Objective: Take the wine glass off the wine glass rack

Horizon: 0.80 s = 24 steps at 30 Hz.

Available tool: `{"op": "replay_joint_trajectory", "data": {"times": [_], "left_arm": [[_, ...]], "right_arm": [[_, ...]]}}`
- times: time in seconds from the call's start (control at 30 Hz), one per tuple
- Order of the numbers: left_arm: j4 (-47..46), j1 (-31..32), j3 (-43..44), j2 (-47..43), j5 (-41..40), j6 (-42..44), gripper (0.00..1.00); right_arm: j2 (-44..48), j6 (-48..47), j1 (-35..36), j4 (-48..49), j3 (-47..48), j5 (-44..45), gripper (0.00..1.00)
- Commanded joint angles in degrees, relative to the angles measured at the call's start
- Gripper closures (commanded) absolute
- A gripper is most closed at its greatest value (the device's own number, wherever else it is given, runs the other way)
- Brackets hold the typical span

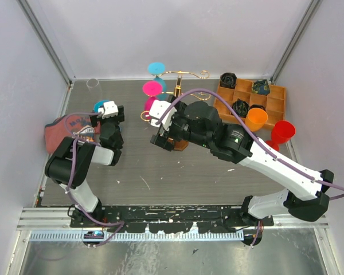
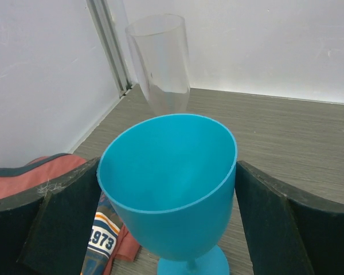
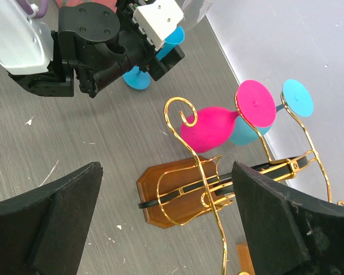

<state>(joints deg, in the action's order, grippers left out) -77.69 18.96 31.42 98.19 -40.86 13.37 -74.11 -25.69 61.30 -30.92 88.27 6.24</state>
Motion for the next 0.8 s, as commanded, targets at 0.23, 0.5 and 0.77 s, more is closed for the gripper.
{"op": "replay_joint_trajectory", "data": {"times": [0.23,0.5,0.77], "left_arm": [[-4.4,0.6,-0.2,2.5,-4.0,-2.6,0.01],[-3.1,4.3,-2.6,-4.5,-8.4,-0.6,0.02],[12.8,5.3,-4.2,-14.2,-10.3,-6.1,0.01]], "right_arm": [[1.8,1.0,-0.8,1.5,0.4,-1.0,0.0],[2.0,3.8,-0.9,1.6,0.7,-1.4,0.0],[1.3,14.2,-0.9,-0.7,5.2,1.3,0.0]]}}
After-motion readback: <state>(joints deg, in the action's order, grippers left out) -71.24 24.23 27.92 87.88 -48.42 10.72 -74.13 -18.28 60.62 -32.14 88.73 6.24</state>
